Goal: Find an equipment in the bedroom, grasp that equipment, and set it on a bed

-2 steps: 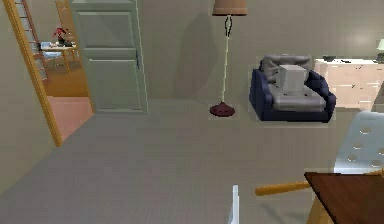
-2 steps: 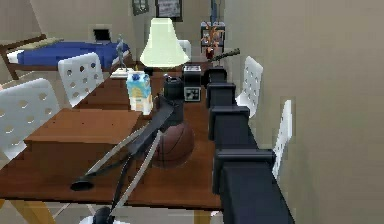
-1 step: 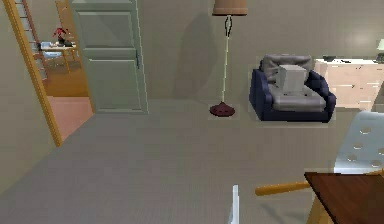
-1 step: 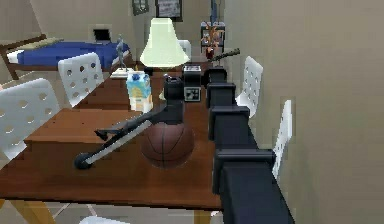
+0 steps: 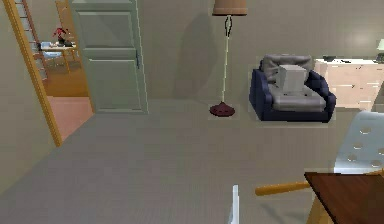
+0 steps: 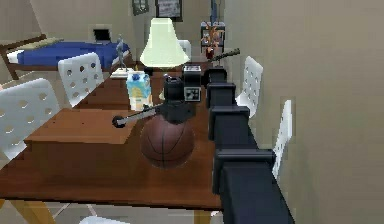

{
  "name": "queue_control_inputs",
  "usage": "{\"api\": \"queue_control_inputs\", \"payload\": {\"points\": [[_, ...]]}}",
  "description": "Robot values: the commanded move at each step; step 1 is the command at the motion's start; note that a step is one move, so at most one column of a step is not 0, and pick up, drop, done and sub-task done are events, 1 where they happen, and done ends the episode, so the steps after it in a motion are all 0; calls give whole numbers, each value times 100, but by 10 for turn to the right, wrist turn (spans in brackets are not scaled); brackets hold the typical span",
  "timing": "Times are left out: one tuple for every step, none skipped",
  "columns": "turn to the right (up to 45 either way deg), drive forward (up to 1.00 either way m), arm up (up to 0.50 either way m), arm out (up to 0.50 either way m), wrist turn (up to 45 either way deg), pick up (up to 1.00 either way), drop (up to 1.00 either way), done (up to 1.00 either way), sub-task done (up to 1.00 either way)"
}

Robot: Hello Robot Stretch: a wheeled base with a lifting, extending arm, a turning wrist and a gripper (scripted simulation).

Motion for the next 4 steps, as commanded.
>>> {"api": "queue_control_inputs", "payload": {"points": [[0,0,0,0,240,0,0,0,0],[0,0,-20,0,0,0,0,0,0],[0,0,0,0,0,100,0,0,0],[0,0,10,0,0,0,0,0,0]]}}
